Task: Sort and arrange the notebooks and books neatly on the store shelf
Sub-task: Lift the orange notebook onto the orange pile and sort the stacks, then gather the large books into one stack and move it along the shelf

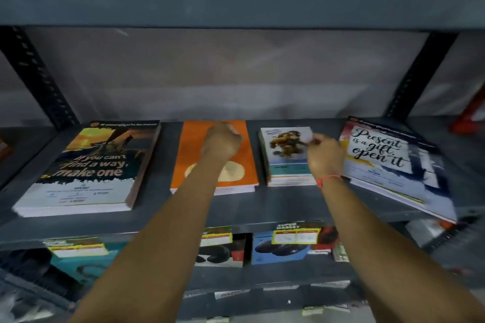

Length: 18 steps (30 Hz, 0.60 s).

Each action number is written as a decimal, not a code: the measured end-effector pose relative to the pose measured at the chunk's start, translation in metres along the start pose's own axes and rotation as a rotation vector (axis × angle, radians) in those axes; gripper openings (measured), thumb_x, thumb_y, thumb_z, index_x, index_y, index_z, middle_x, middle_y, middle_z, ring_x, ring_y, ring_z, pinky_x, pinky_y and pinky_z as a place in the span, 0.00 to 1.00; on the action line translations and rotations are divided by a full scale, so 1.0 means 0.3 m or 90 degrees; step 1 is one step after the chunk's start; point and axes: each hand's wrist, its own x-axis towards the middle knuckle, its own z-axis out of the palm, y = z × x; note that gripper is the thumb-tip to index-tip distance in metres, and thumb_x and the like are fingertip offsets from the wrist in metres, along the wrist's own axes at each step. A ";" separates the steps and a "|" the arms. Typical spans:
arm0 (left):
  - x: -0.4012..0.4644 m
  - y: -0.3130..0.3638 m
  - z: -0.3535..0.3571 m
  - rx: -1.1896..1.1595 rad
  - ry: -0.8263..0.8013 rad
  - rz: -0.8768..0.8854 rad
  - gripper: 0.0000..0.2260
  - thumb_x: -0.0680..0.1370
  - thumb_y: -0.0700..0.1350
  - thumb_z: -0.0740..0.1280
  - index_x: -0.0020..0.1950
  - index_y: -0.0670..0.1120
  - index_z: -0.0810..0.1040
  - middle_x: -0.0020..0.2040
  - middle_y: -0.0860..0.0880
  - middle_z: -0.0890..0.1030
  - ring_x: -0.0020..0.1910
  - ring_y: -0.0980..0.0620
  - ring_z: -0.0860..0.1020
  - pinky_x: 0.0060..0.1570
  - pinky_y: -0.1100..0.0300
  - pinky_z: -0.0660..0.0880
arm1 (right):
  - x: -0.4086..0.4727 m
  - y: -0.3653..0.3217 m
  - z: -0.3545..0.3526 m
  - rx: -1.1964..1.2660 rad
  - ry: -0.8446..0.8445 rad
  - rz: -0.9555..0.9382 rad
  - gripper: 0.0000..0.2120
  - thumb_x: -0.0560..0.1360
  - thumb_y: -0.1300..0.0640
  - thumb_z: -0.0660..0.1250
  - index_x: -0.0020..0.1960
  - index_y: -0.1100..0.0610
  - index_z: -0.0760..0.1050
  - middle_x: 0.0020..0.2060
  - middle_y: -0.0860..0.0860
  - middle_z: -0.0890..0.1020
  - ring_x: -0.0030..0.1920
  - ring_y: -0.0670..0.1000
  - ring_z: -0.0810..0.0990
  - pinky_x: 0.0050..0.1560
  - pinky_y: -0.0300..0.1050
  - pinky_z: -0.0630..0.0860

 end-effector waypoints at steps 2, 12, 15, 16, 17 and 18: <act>-0.029 0.108 0.118 -0.053 -0.041 0.043 0.07 0.74 0.41 0.65 0.41 0.39 0.82 0.49 0.38 0.84 0.51 0.43 0.81 0.49 0.59 0.74 | 0.041 0.089 -0.082 -0.063 0.028 0.042 0.16 0.75 0.60 0.59 0.61 0.59 0.77 0.58 0.64 0.79 0.58 0.64 0.76 0.55 0.53 0.74; -0.143 0.490 0.681 0.122 -0.257 0.118 0.14 0.77 0.40 0.61 0.58 0.33 0.75 0.60 0.33 0.78 0.59 0.37 0.77 0.55 0.49 0.74 | 0.192 0.576 -0.382 -0.176 -0.147 0.267 0.17 0.75 0.60 0.58 0.60 0.68 0.72 0.61 0.65 0.76 0.61 0.64 0.75 0.58 0.51 0.73; -0.116 0.524 0.765 0.237 -0.271 0.112 0.15 0.79 0.39 0.58 0.63 0.34 0.72 0.64 0.36 0.76 0.62 0.39 0.76 0.60 0.52 0.73 | 0.235 0.609 -0.409 -0.123 -0.148 0.299 0.18 0.75 0.62 0.57 0.62 0.67 0.70 0.63 0.63 0.75 0.63 0.62 0.74 0.60 0.49 0.72; -0.105 0.532 0.789 0.271 -0.270 0.111 0.15 0.79 0.39 0.58 0.64 0.35 0.72 0.65 0.36 0.75 0.62 0.39 0.75 0.61 0.52 0.72 | 0.251 0.613 -0.417 -0.094 -0.163 0.324 0.18 0.76 0.62 0.57 0.64 0.67 0.69 0.63 0.63 0.75 0.64 0.62 0.74 0.60 0.49 0.71; -0.091 0.531 0.802 0.302 -0.266 0.108 0.15 0.79 0.39 0.57 0.64 0.35 0.71 0.65 0.36 0.75 0.63 0.39 0.75 0.61 0.52 0.72 | 0.262 0.608 -0.421 -0.071 -0.173 0.337 0.18 0.76 0.62 0.56 0.65 0.67 0.69 0.64 0.63 0.74 0.64 0.61 0.73 0.60 0.49 0.71; -0.075 0.530 0.814 0.324 -0.258 0.105 0.15 0.79 0.38 0.57 0.64 0.35 0.71 0.65 0.36 0.75 0.63 0.39 0.75 0.61 0.51 0.72 | 0.269 0.598 -0.427 -0.055 -0.180 0.347 0.19 0.77 0.62 0.56 0.66 0.66 0.68 0.65 0.63 0.73 0.65 0.61 0.72 0.60 0.49 0.71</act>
